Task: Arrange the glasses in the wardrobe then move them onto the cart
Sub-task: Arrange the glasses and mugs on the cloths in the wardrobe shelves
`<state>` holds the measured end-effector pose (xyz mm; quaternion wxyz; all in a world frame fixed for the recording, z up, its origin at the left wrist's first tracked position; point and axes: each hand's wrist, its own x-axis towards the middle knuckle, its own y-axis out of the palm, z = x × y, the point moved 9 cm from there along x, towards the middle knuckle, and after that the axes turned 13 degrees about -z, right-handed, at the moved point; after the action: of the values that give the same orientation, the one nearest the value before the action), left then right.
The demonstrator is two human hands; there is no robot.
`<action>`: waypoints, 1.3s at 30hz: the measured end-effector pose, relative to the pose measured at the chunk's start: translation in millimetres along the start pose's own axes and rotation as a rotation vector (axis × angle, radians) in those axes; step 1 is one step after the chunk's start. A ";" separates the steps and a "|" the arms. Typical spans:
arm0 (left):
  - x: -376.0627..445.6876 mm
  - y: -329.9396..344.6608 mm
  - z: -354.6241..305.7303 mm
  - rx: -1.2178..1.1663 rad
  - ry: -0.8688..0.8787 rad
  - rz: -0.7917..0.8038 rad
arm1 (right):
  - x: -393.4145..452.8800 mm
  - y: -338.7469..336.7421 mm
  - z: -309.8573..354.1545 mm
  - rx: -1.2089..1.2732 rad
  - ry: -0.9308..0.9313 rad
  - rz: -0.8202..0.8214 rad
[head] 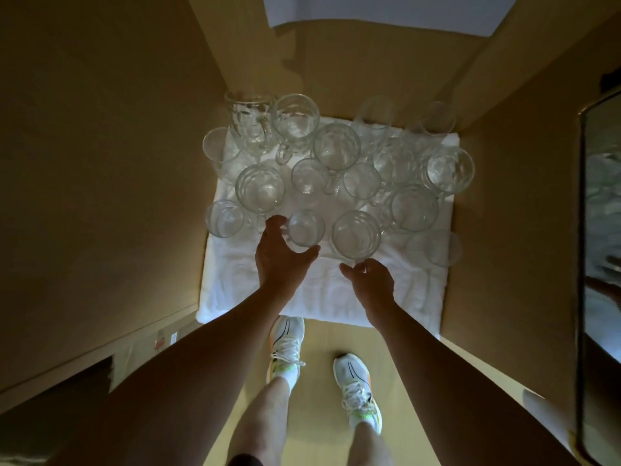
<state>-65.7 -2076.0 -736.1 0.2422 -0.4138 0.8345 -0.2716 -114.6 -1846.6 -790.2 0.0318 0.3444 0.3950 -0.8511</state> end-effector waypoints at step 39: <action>-126.0 -312.8 -276.2 -0.324 0.219 -0.361 | -243.5 -239.6 197.8 0.105 -0.592 -0.019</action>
<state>3.4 -2062.2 -305.9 0.0288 -0.5576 0.8008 -0.2167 -118.5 -1872.7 -396.4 0.1200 0.0788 0.3271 -0.9340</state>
